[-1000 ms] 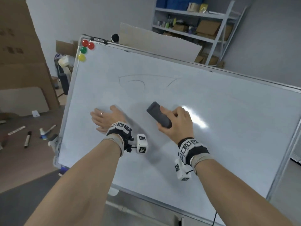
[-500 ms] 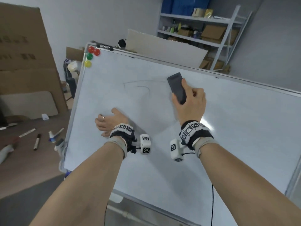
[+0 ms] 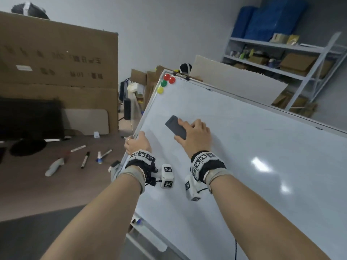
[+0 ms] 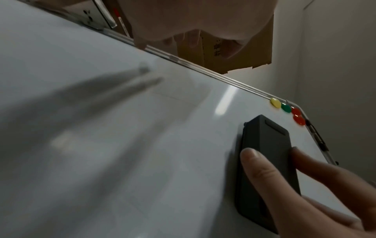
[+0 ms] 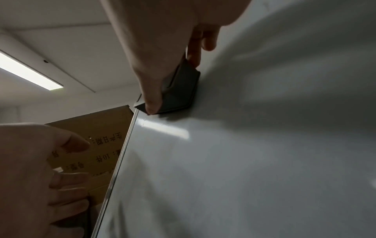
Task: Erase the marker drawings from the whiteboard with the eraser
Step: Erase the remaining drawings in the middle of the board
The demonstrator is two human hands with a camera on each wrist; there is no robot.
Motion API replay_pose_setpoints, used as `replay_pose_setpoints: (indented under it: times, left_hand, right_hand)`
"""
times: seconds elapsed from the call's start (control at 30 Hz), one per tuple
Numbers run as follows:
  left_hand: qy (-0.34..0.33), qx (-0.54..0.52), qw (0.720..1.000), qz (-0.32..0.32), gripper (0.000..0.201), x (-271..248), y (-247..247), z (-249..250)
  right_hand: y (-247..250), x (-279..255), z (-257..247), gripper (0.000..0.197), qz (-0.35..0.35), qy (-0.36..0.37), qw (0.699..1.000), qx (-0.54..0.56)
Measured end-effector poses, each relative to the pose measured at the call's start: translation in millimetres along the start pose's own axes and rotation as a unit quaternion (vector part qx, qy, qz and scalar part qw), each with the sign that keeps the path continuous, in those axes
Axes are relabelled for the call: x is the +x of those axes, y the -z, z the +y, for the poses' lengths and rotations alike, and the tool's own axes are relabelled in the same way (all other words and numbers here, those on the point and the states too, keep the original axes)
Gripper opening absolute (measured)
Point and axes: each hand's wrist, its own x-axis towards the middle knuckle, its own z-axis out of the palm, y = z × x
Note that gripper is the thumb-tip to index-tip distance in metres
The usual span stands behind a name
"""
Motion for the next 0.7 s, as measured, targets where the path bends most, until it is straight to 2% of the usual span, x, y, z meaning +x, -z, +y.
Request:
replay_pose_setpoints:
  times: [0.1,0.3,0.4,0.5,0.63,0.7]
  left_hand:
    - [-0.013,0.015,1.000,-0.024,0.065,-7.7,-5.1,-4.3]
    - [-0.058,0.053,0.994,-0.077,0.065,-33.2,-33.2,-3.3]
    - [-0.069,0.058,0.992,-0.088,0.062,-39.8,-46.3,-2.4]
    - [-0.072,0.064,0.992,-0.080,0.063,-36.5,-50.3,-5.1]
    - [-0.085,0.047,0.993,-0.059,0.062,-30.6,-47.8,-12.7]
    - [-0.088,0.038,0.994,-0.056,0.060,-30.6,-46.7,-15.1]
  right_hand:
    - [1.5,-2.6,9.9,0.060,0.028,0.010,0.999,-0.010]
    - [33.1,13.0,53.0,0.060,0.138,-0.073,0.987,-0.040]
    - [44.5,21.8,65.0,0.060,0.167,-0.095,0.980,-0.049]
    - [42.2,28.7,58.5,0.060,0.160,-0.080,0.984,-0.029]
    - [29.0,26.1,40.5,0.060,0.075,0.009,0.997,-0.022]
    - [22.0,19.9,31.1,0.059,0.048,0.031,0.998,-0.018]
